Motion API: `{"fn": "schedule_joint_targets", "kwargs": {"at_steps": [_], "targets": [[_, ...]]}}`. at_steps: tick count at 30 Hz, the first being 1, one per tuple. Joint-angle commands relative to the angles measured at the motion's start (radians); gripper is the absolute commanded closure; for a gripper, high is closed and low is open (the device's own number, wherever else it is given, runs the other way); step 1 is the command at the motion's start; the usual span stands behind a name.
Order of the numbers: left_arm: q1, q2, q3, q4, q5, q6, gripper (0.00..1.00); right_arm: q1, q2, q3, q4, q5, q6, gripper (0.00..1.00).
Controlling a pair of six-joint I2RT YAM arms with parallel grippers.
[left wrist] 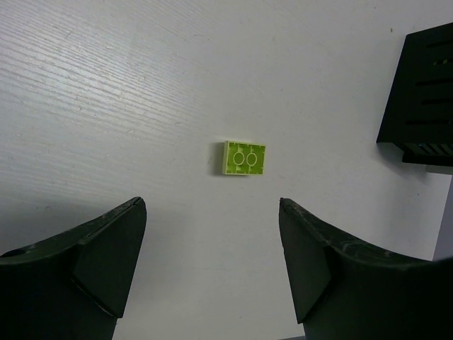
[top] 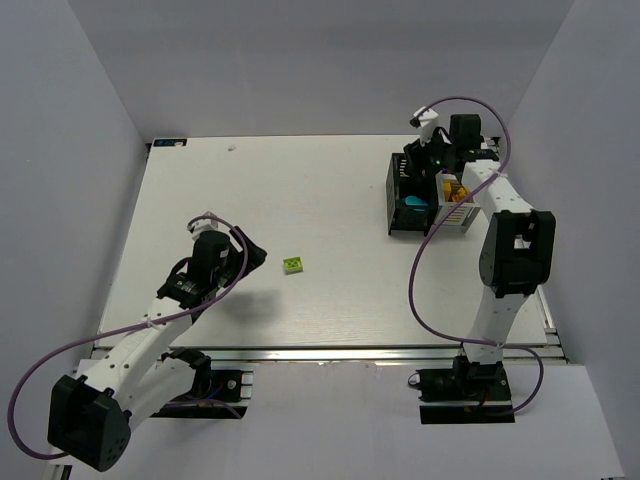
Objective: Sort the legos into containers by color
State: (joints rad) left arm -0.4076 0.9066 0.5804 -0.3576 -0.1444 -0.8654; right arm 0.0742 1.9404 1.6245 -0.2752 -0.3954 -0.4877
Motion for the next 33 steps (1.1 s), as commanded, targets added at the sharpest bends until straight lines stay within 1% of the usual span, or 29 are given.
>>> {"fn": "schedule_joint_targets", "kwargs": {"at_steps": [1,2,4,5,7,8,9,11,12,13,14,15,16,17,18,19,21,22,23,24,26,27,28,29,32,33], "targets": [[0.004,-0.014,0.009,0.009,0.011,-0.007,0.15,-0.001,-0.026,0.061,0.010,-0.025,-0.018,0.29],[0.004,-0.017,0.006,0.011,0.011,-0.009,0.15,-0.002,-0.038,0.057,0.013,-0.057,-0.026,0.28],[0.004,-0.024,-0.004,0.012,0.012,-0.017,0.15,-0.001,-0.084,0.038,0.010,-0.106,-0.048,0.12],[0.004,-0.026,-0.007,0.012,0.012,-0.018,0.15,-0.001,-0.101,0.029,0.008,-0.185,-0.063,0.11],[0.004,-0.031,-0.010,0.012,0.011,-0.023,0.15,-0.001,-0.159,-0.004,0.016,-0.296,-0.095,0.11],[0.004,-0.034,-0.010,0.012,0.009,-0.023,0.15,0.001,-0.181,-0.064,0.031,-0.426,-0.109,0.11],[0.004,-0.034,-0.010,0.009,0.008,-0.021,0.15,0.016,-0.225,-0.096,0.031,-0.481,-0.145,0.11],[0.004,-0.035,-0.007,0.003,0.002,-0.018,0.14,0.053,-0.262,-0.164,-0.013,-0.561,-0.230,0.11],[0.004,-0.035,-0.002,0.000,0.000,-0.018,0.14,0.106,-0.283,-0.173,-0.109,-0.568,-0.333,0.11],[0.006,-0.035,-0.001,-0.001,-0.004,-0.015,0.14,0.136,-0.290,-0.182,-0.152,-0.565,-0.368,0.11],[0.006,-0.035,0.001,-0.004,-0.004,-0.015,0.14,0.168,-0.299,-0.210,-0.177,-0.530,-0.380,0.11],[0.006,-0.037,0.004,-0.004,-0.004,-0.015,0.14,0.235,-0.302,-0.224,-0.203,-0.507,-0.382,0.18],[0.006,-0.037,0.006,-0.010,-0.007,-0.014,0.15,0.266,-0.302,-0.235,-0.211,-0.482,-0.373,0.23],[0.006,-0.040,0.006,-0.014,-0.011,-0.014,0.15,0.332,-0.296,-0.247,-0.205,-0.408,-0.341,0.30],[0.006,-0.046,0.009,-0.024,-0.014,-0.015,0.15,0.361,-0.288,-0.261,-0.170,-0.369,-0.287,0.49],[0.004,-0.049,0.009,-0.030,-0.018,-0.018,0.14,0.383,-0.279,-0.261,-0.162,-0.346,-0.172,0.57],[0.006,-0.058,0.013,-0.079,-0.061,-0.030,0.15,0.441,-0.241,-0.256,-0.147,-0.309,-0.038,0.74],[0.006,-0.066,0.024,-0.101,-0.084,-0.049,0.15,0.462,-0.232,-0.259,-0.139,-0.274,0.059,0.74],[0.006,-0.069,0.027,-0.119,-0.119,-0.056,0.15,0.519,-0.215,-0.261,-0.145,-0.260,0.075,0.71],[0.006,-0.075,0.032,-0.148,-0.132,-0.061,0.15,0.551,-0.212,-0.262,-0.157,-0.247,0.060,0.52],[0.006,-0.095,0.035,-0.167,-0.144,-0.069,0.15,0.635,-0.219,-0.291,-0.157,-0.206,-0.056,0.31],[0.006,-0.104,0.035,-0.178,-0.146,-0.070,0.15,0.657,-0.224,-0.308,-0.147,-0.203,-0.110,0.14],[0.006,-0.124,0.027,-0.181,-0.146,-0.070,0.15,0.670,-0.227,-0.342,-0.122,-0.226,-0.161,0.11],[0.006,-0.135,0.022,-0.185,-0.146,-0.073,0.15,0.680,-0.224,-0.354,-0.124,-0.255,-0.296,0.11],[0.004,-0.173,0.009,-0.204,-0.141,-0.081,0.15,0.687,-0.176,-0.354,-0.151,-0.324,-0.483,0.11],[0.006,-0.181,0.007,-0.217,-0.139,-0.083,0.15,0.688,-0.155,-0.339,-0.183,-0.338,-0.621,0.11]]}}
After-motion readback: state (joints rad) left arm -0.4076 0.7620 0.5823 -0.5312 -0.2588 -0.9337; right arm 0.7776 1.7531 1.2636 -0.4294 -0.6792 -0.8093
